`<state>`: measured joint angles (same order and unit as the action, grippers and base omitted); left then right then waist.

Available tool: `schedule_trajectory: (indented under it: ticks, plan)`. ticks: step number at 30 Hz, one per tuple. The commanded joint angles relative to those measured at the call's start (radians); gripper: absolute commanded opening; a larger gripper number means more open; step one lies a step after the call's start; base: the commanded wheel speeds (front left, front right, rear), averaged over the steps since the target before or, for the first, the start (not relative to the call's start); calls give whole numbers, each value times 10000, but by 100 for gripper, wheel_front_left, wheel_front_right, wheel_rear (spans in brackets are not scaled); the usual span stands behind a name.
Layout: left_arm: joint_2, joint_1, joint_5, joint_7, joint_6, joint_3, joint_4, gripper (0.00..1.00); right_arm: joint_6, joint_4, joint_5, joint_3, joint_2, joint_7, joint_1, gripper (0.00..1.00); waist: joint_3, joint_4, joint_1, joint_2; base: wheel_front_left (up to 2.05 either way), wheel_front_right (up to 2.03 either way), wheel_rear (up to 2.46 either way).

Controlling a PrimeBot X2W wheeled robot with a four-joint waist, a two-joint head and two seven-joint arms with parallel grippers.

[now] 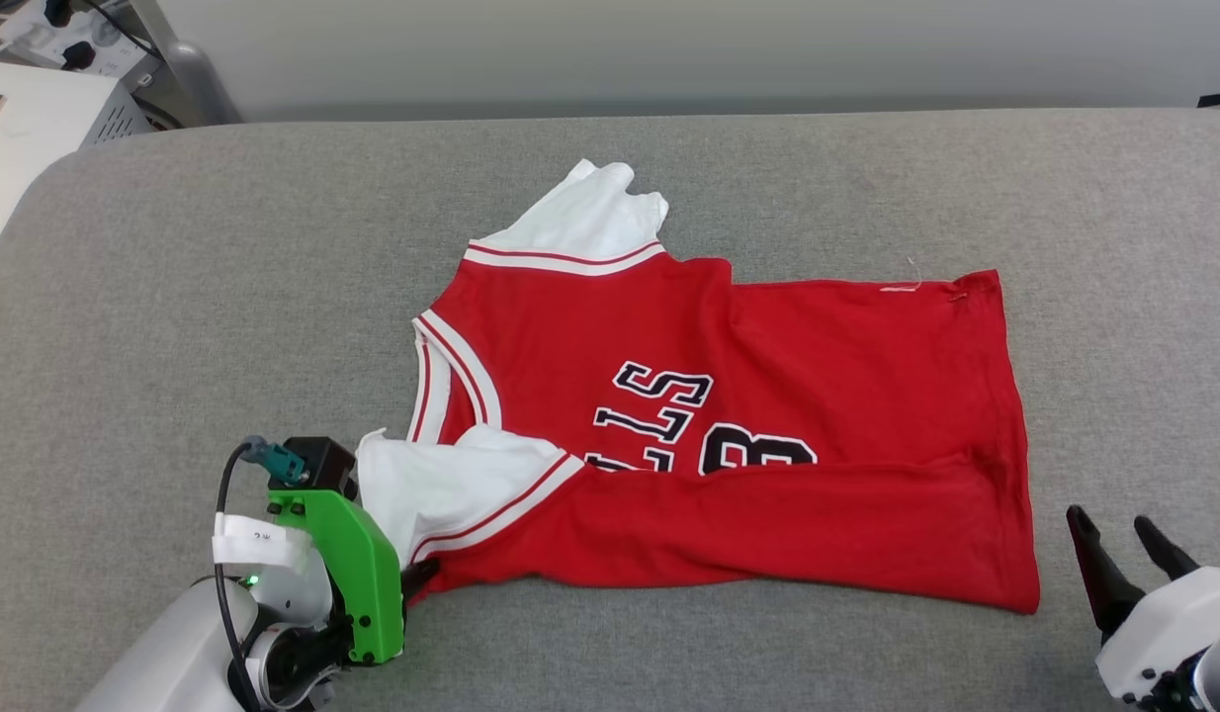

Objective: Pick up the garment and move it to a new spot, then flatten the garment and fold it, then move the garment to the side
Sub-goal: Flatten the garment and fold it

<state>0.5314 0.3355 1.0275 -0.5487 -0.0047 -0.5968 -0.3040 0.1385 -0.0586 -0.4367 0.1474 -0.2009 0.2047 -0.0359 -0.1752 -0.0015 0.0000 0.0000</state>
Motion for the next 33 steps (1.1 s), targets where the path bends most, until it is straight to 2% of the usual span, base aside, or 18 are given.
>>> schedule_trajectory:
  ticks: [1, 9, 15, 21, 22, 23, 24, 33]
  plan:
    - [-42, -132, -109, 131, -20, -49, 164, 0, -78, -69, -202, -65, -196, 521, -192, 100, 97, 60, 0, 0, 0, 0, 0]
    - [477, -328, -489, 457, 393, 133, 1632, 0, -78, 263, -997, -916, -1031, 3193, 39, 100, -87, 246, 0, 0, 0, 0, 0]
    - [557, -314, -620, 455, 562, 116, 2282, 0, -78, -150, -1027, -1508, -1174, 3934, 661, 100, -446, 447, 0, 0, 0, 0, 0]
    - [506, -353, -590, 527, 600, 121, 2427, 0, -78, -1199, -868, -1824, -889, 4710, 1004, 100, -641, 555, 0, 0, 0, 0, 0]
    - [509, -368, -588, 542, 607, 126, 2426, 0, -78, -1296, -859, -1907, -869, 4865, 1012, 73, -656, 563, 0, 0, 0, 0, 0]
    - [518, -377, -598, 557, 610, 124, 2425, 0, -78, -1362, -923, -2000, -829, 4996, 1030, 15, -670, 574, 0, 0, 0, 0, 0]
    - [514, -382, -598, 572, 608, 124, 2424, 0, -78, -1393, -976, -2037, -798, 5053, 1044, 0, -673, 582, 0, 0, 0, 0, 0]
    - [642, -516, -744, 752, 563, 70, 2726, 0, -78, -1056, -1012, -2026, -1094, 4952, 1116, 0, -85, 672, 0, 0, 0, 0, 0]
